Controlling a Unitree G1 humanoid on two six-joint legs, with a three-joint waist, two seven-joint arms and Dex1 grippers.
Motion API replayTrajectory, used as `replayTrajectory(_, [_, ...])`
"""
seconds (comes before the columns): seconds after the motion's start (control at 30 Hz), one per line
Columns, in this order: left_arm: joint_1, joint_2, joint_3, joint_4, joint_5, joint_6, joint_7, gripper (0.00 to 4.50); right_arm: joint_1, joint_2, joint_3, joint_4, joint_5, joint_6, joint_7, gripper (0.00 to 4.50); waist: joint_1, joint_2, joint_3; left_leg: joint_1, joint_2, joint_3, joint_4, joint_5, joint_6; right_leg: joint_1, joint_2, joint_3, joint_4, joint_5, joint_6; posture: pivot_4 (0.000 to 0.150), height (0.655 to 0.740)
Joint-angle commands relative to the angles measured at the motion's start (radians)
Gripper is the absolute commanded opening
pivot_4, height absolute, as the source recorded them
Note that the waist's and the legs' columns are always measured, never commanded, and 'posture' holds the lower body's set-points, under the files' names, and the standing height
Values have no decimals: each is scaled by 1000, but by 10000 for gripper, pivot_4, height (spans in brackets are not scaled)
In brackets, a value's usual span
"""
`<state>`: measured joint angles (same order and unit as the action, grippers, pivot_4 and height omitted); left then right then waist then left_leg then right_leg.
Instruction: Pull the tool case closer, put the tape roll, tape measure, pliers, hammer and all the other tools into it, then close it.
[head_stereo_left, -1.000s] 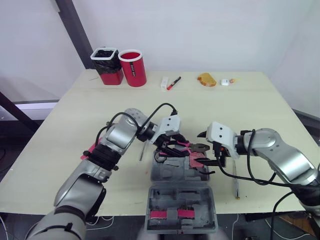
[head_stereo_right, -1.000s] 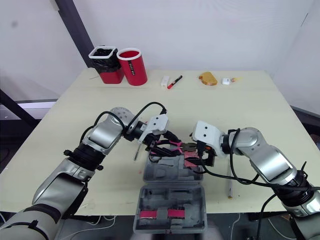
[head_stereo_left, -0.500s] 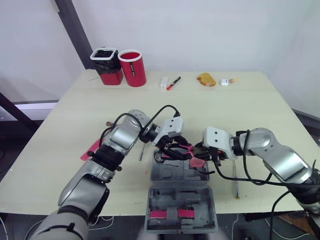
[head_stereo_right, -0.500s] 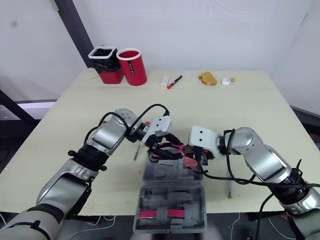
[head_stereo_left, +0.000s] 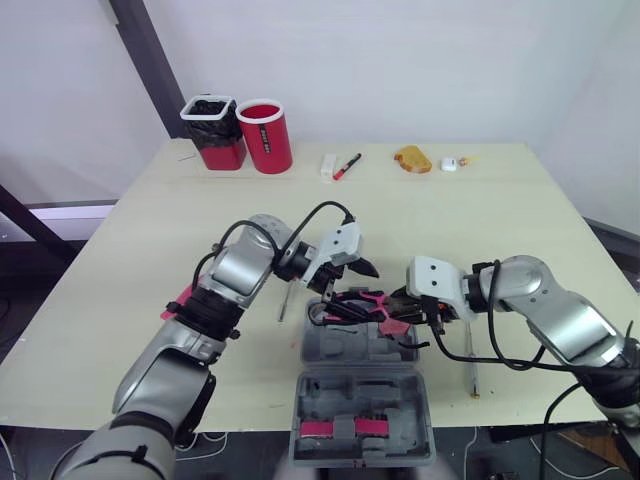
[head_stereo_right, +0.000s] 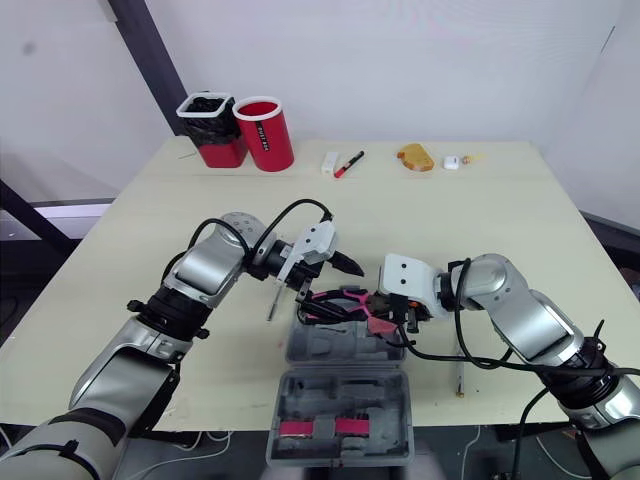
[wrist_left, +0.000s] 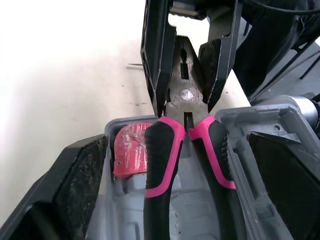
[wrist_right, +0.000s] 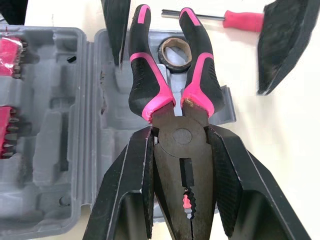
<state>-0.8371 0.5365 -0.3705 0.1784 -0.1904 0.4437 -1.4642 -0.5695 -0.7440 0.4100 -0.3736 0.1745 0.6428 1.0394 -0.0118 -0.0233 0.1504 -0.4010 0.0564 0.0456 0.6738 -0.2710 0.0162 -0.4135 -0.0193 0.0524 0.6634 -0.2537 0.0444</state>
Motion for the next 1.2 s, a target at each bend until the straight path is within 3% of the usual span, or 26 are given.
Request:
replayTrajectory(0.03, [18, 15, 71, -57, -56, 11, 14, 45000, 8, -19, -83, -22, 33, 5, 3, 10060, 0, 0, 0, 0, 0, 0, 0, 0, 0, 0, 0, 0, 0, 0, 0, 1500, 7400])
replayTrajectory(0.4, [277, 226, 278, -189, -198, -106, -69, 45000, 167, -89, -269, -20, 124, -47, 22, 10060, -1, 0, 0, 0, 1, 0, 0, 0, 0, 0, 0, 0, 0, 0, 0, 1500, 7400])
replayTrajectory(0.7, [546, 329, 480, -240, -306, -204, -88, 45000, 357, -148, -486, 90, 138, -170, 12, 10060, 2, 0, 1, 1, 1, 2, 0, 0, 0, 1, -1, 0, 0, 0, 0, 1500, 7400])
replayTrajectory(1.0, [653, 409, 549, -199, -357, -263, -143, 45000, 366, -154, -448, 70, 141, -206, 51, 10060, -1, 1, 1, 2, 1, 2, 0, 0, 0, 0, 0, 1, 1, 0, 0, 1500, 7400])
replayTrajectory(1.2, [650, 495, 480, -143, -321, -360, -150, 45000, 238, -88, -276, 43, 70, -177, 23, 10060, -5, 2, 2, 2, 2, 3, 0, 0, 0, 0, 0, 1, 1, 0, 0, 1500, 7400])
